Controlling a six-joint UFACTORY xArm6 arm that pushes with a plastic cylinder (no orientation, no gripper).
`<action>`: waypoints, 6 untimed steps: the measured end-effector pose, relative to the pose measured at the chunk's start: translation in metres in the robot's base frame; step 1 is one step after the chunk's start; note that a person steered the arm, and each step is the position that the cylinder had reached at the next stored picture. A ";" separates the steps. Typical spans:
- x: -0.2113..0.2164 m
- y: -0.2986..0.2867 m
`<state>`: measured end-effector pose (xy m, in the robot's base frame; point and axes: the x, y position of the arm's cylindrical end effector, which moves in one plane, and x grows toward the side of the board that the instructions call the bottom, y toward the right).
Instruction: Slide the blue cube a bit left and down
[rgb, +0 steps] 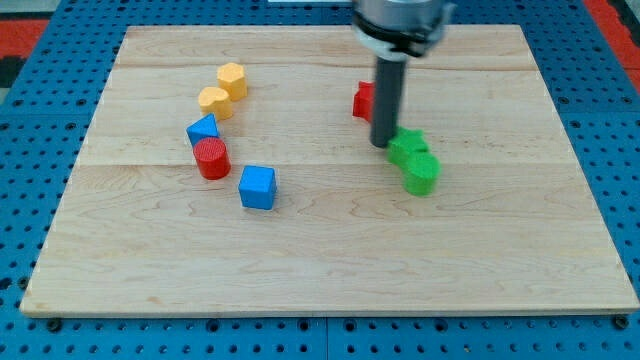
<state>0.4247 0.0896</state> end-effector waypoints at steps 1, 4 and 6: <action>0.000 -0.014; 0.037 -0.174; 0.059 -0.263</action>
